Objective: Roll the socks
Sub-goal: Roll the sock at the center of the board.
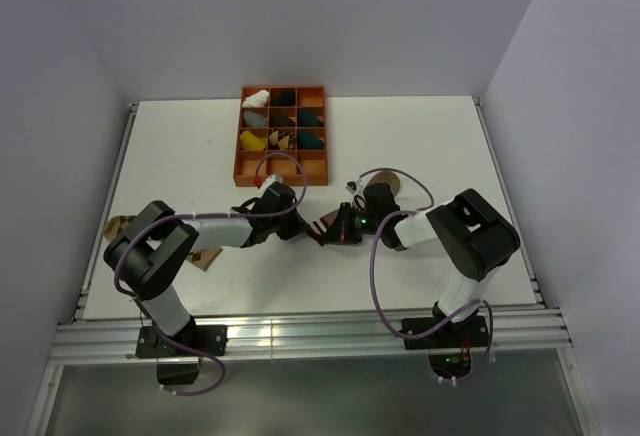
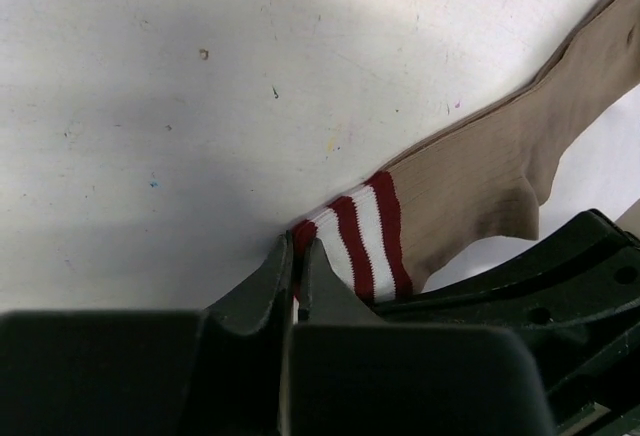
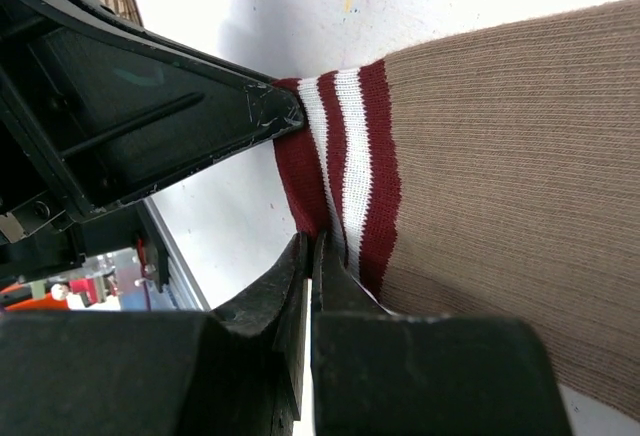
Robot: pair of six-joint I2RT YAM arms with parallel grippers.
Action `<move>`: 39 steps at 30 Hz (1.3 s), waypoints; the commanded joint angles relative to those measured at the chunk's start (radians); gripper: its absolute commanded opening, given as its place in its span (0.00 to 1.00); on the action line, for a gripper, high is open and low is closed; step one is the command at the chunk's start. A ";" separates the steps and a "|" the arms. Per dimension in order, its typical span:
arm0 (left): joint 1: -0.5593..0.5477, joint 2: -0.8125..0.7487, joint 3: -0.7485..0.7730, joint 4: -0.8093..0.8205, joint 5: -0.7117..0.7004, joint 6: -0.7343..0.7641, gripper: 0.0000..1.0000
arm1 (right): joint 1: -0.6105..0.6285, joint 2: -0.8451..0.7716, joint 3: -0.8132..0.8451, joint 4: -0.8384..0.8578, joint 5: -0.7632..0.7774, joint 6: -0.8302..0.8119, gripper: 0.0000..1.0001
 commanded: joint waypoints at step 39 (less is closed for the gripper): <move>-0.021 0.011 0.237 -0.396 -0.114 0.162 0.00 | 0.435 -0.190 0.011 0.003 0.832 -0.354 0.50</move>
